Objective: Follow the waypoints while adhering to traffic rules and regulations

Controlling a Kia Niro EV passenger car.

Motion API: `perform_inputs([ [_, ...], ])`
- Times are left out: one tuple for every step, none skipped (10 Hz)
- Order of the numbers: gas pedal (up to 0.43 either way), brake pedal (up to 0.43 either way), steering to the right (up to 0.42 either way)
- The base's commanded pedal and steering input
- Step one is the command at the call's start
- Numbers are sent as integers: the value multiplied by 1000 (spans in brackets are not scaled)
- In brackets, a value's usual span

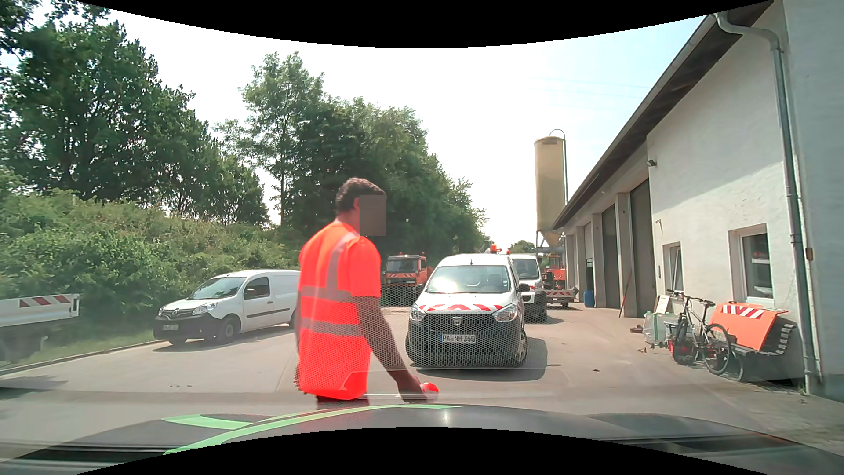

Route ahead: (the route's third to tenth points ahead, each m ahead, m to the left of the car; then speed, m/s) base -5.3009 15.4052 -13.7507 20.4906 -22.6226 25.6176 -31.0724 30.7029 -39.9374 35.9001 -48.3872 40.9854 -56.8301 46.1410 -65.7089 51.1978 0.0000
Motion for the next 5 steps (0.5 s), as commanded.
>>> perform_inputs([
  [0,427,-945],
  [0,415,-967],
  [0,415,-968],
  [0,415,-968],
  [0,409,-966],
])
